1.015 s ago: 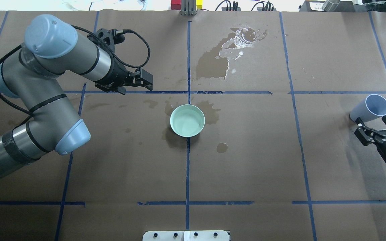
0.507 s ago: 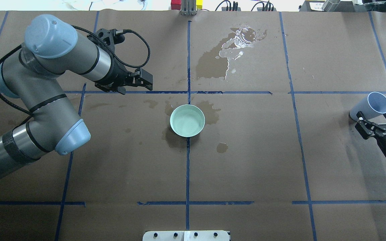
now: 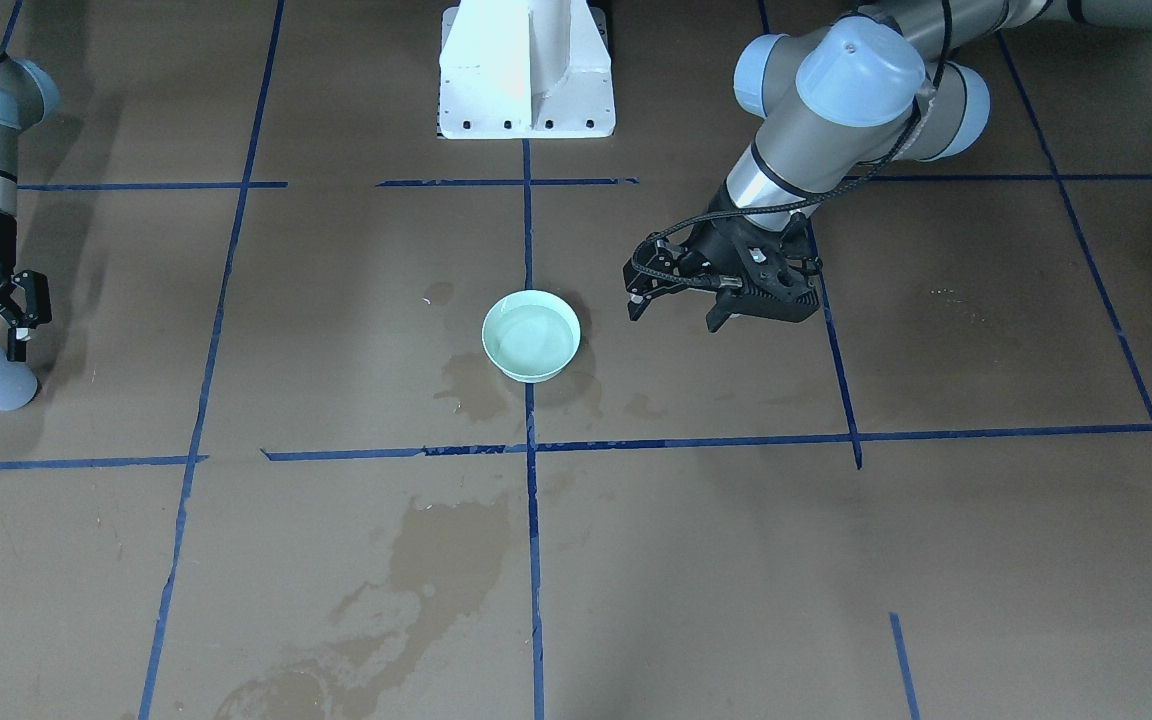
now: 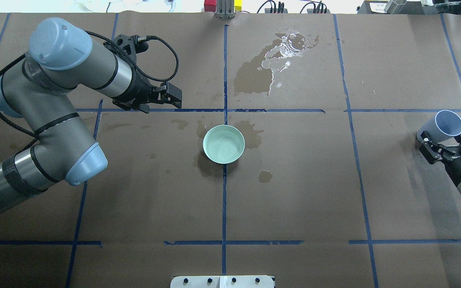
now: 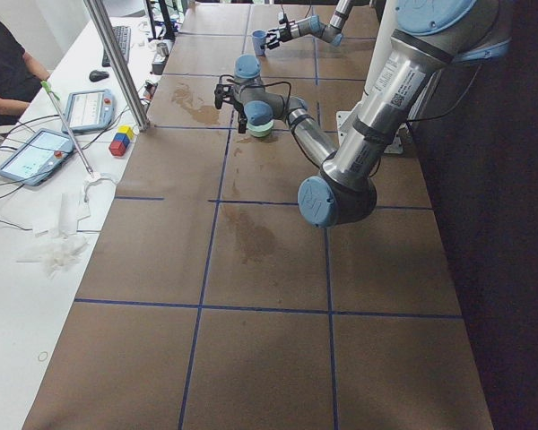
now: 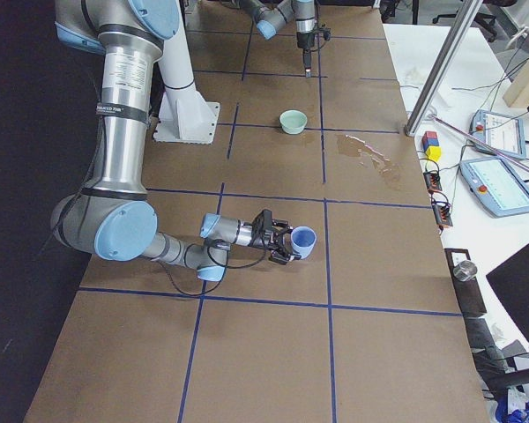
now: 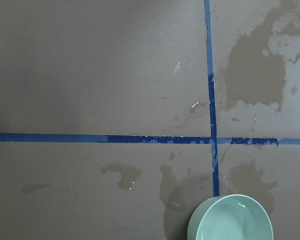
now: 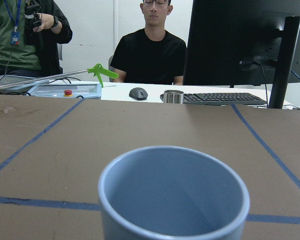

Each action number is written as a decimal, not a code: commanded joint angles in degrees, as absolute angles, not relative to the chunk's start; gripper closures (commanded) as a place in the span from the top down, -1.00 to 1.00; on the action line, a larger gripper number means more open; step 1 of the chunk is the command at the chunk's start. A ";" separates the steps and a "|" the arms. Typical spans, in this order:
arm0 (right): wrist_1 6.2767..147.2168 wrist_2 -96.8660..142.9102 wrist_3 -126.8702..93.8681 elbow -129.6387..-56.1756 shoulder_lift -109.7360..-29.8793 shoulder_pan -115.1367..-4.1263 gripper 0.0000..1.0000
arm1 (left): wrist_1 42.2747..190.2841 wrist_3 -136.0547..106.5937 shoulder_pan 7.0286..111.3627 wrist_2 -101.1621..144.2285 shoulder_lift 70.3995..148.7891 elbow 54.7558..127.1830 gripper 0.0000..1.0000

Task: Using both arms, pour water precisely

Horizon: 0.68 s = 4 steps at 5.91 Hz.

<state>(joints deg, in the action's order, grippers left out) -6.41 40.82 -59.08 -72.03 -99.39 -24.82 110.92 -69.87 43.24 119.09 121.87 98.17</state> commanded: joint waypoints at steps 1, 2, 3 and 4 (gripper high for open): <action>-6.50 42.62 -58.54 -71.10 -98.35 -26.36 0.98 | 110.92 -69.87 43.24 119.09 121.73 98.17 0.99; -6.50 42.63 -58.45 -70.84 -98.35 -26.45 0.98 | 110.92 -69.87 43.24 119.18 121.47 98.70 0.99; -6.42 42.63 -58.45 -70.49 -98.26 -26.89 0.98 | 110.92 -69.96 43.33 119.09 121.38 98.96 0.99; -6.33 42.71 -58.45 -70.49 -98.17 -27.16 0.98 | 110.92 -69.96 43.33 119.09 121.38 99.14 0.99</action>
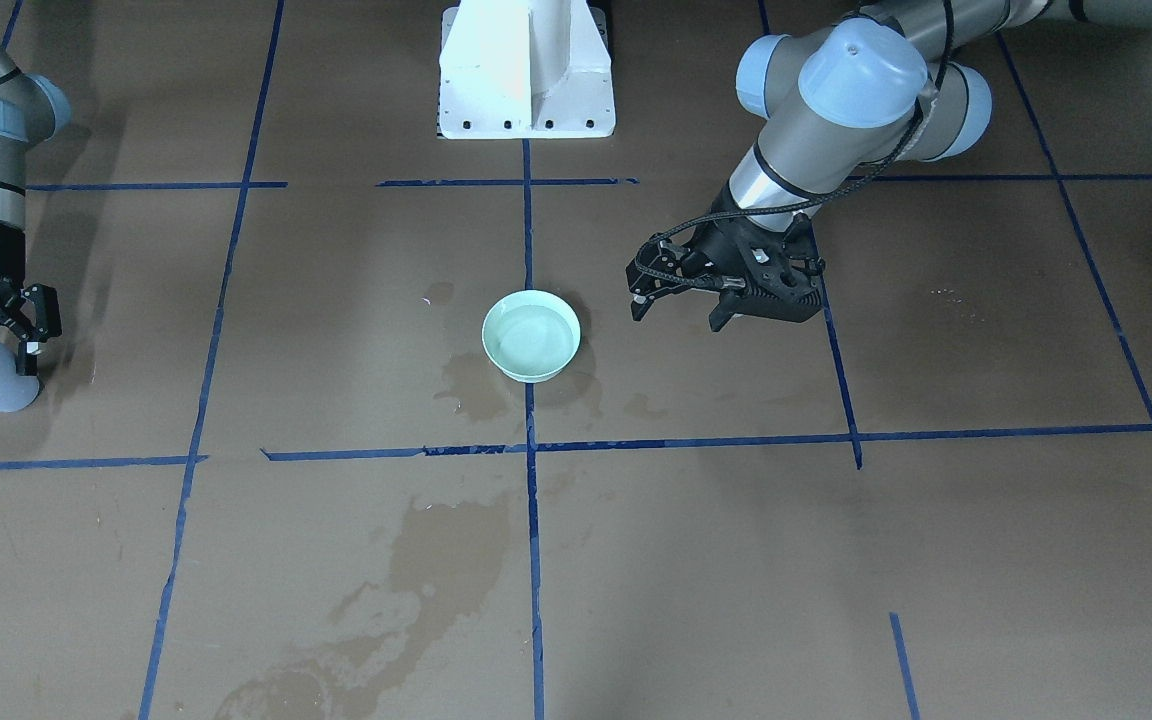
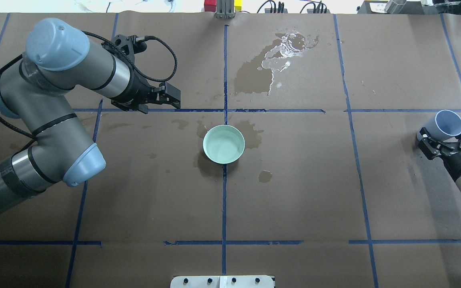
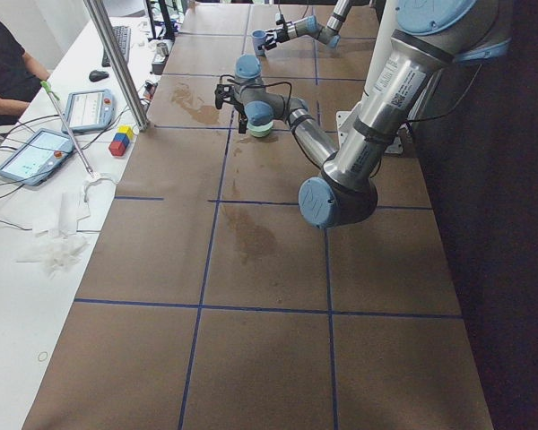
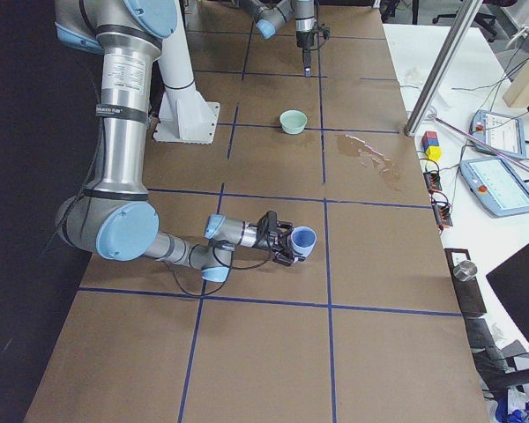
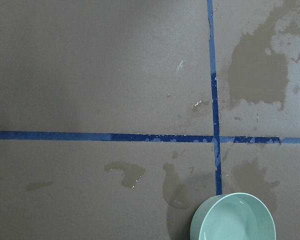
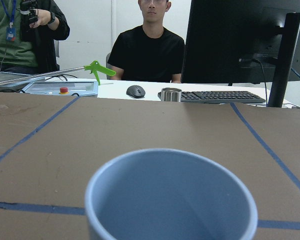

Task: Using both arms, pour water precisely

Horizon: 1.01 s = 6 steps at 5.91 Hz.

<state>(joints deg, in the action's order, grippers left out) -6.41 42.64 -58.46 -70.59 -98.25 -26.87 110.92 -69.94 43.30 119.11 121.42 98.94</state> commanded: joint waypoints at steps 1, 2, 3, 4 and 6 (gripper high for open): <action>-6.33 42.89 -58.45 -70.49 -97.30 -27.33 0.98 | 110.92 -69.96 43.33 119.09 121.38 99.40 0.99; -6.50 43.06 -58.45 -70.49 -97.12 -27.51 0.87 | 110.92 -69.96 43.33 119.09 121.20 99.40 0.99; -6.94 43.68 -58.53 -70.84 -97.03 -27.86 0.18 | 110.92 -69.96 43.24 119.09 121.03 99.40 0.99; -6.94 43.77 -58.19 -71.01 -95.99 -28.47 -0.36 | 110.92 -69.96 43.24 119.09 121.03 99.40 0.99; -6.33 48.14 -48.13 -74.35 -91.96 -32.77 -0.69 | 110.92 -69.96 43.24 119.18 121.03 99.32 0.99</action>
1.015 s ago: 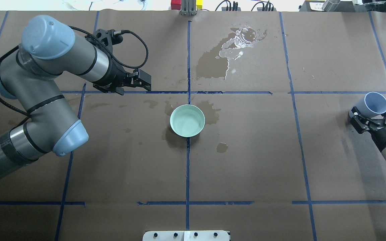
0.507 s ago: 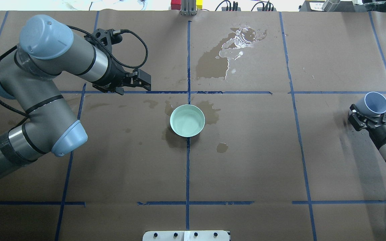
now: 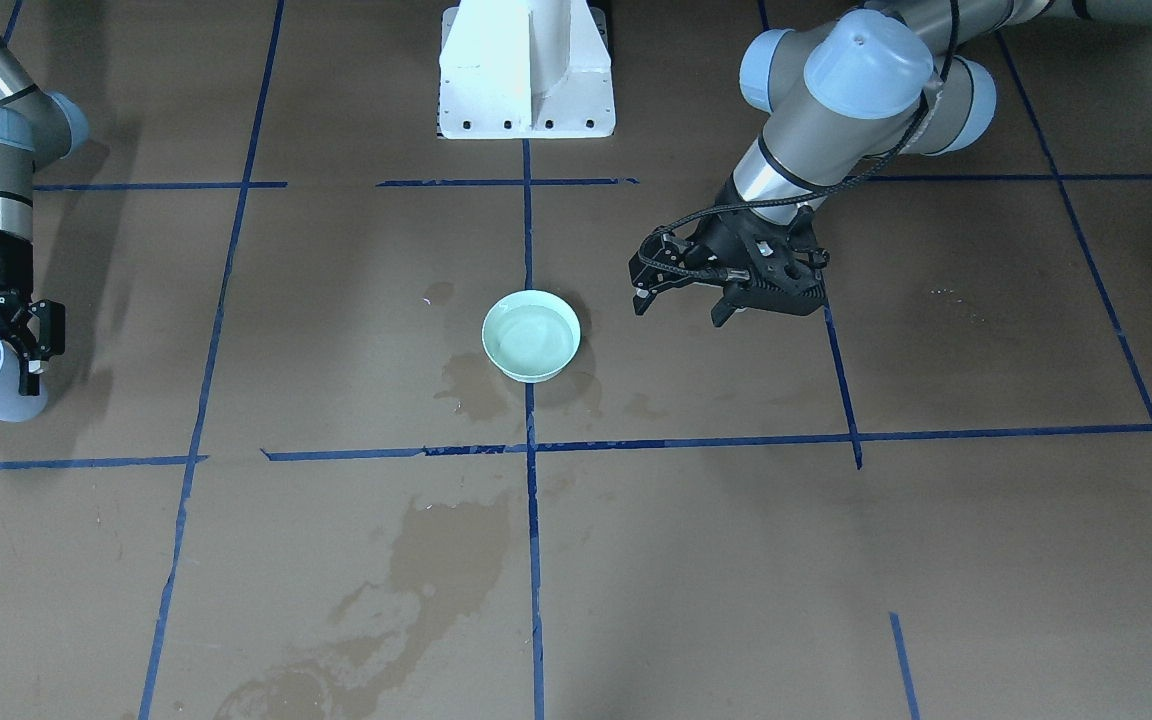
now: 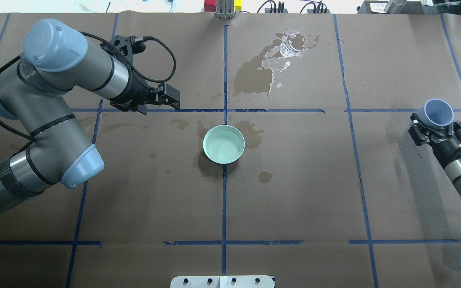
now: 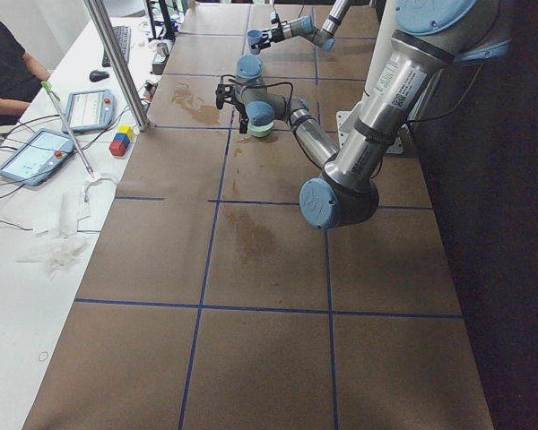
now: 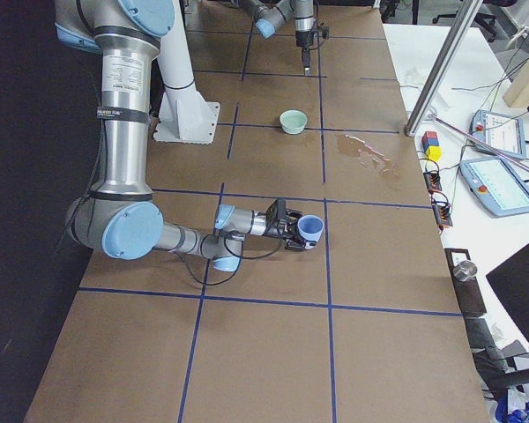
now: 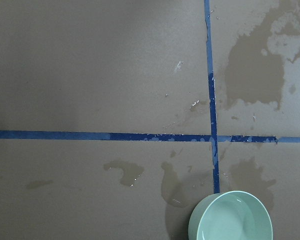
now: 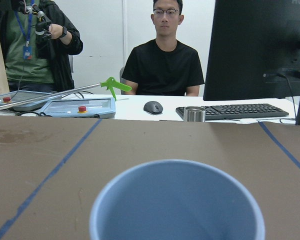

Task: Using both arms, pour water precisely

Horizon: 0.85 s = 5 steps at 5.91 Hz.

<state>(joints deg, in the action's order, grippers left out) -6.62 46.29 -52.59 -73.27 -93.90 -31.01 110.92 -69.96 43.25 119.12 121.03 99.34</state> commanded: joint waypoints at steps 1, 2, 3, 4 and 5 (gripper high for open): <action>-6.07 48.69 -47.64 -74.70 -88.80 -32.70 -0.73 | 110.92 -69.96 43.24 119.18 121.03 99.32 0.99; -4.06 50.26 -45.20 -75.58 -85.38 -32.61 -0.75 | 110.92 -69.87 43.24 119.09 120.94 99.32 0.99; 0.57 50.36 -41.17 -79.68 -83.08 -32.61 -0.74 | 110.92 -69.87 43.33 119.09 121.02 99.32 0.99; 7.49 50.36 -41.05 -82.15 -80.27 -31.56 -0.72 | 110.92 -69.87 43.24 119.09 120.94 99.32 0.99; 14.08 50.19 -40.96 -82.79 -74.59 -29.73 -0.69 | 110.92 -69.87 43.24 119.09 121.02 99.23 0.99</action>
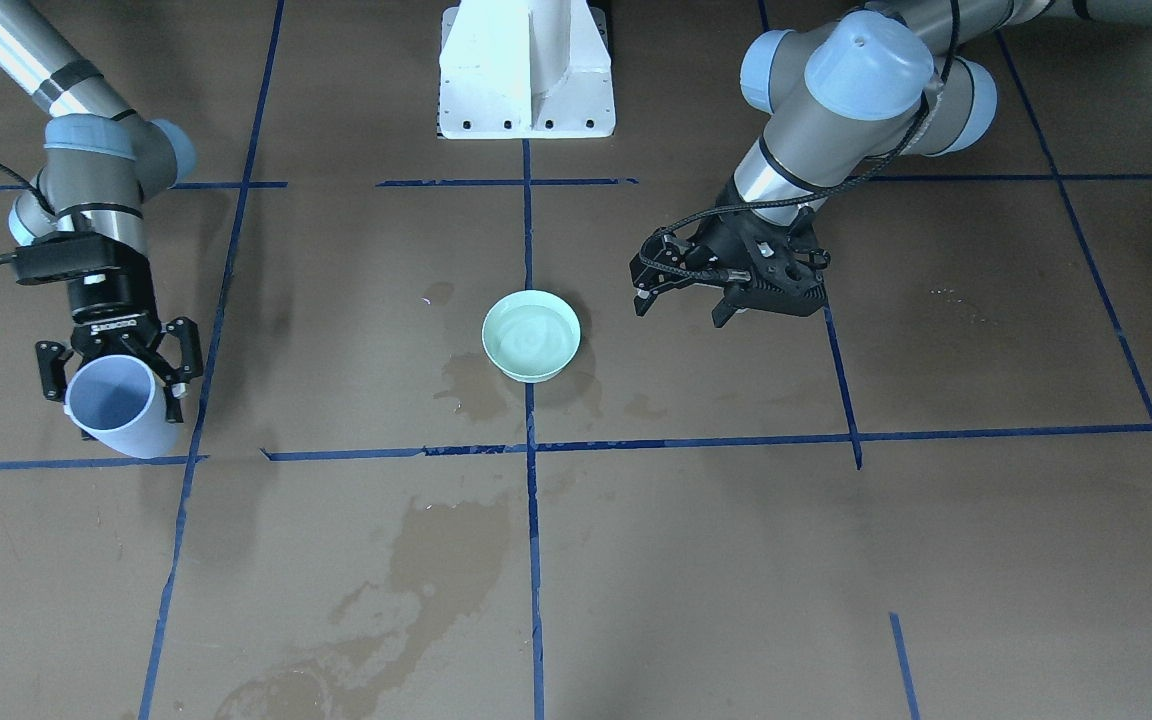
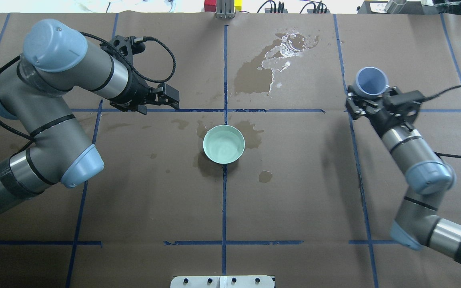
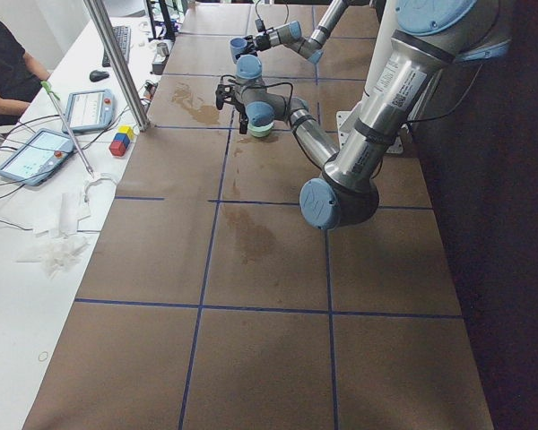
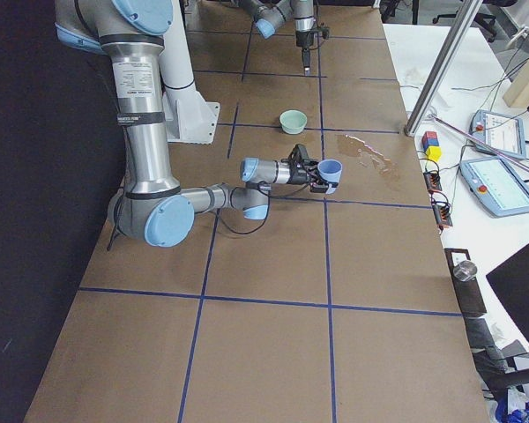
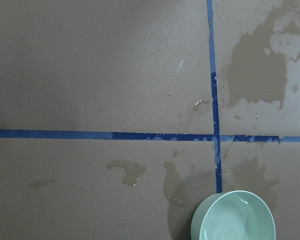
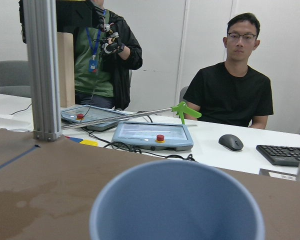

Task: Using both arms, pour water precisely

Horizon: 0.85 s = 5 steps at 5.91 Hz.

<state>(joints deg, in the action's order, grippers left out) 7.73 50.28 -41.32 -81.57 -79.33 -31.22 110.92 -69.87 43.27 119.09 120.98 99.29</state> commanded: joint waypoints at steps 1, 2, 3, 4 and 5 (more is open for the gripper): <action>18.33 48.10 -40.52 -83.49 -71.23 -27.36 -0.73 | 110.92 -69.87 43.42 119.09 120.94 99.32 0.99; 22.55 47.90 -40.00 -84.28 -67.71 -25.51 -0.73 | 110.92 -69.87 43.68 119.09 120.94 99.84 0.99; 23.02 46.77 -38.86 -85.16 -67.33 -22.88 -0.73 | 110.92 -69.87 43.68 119.09 120.94 99.76 0.99; 23.38 40.32 -32.32 -88.12 -67.24 -18.33 -0.74 | 110.92 -69.87 43.68 119.18 120.94 99.76 0.99; 23.99 39.30 -31.04 -87.98 -67.15 -16.37 -0.74 | 110.92 -69.87 43.68 119.18 120.94 99.84 0.99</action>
<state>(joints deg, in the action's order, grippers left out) 23.39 41.45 -33.38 -87.37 -67.31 -18.85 110.92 -69.87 43.67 119.16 120.94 99.79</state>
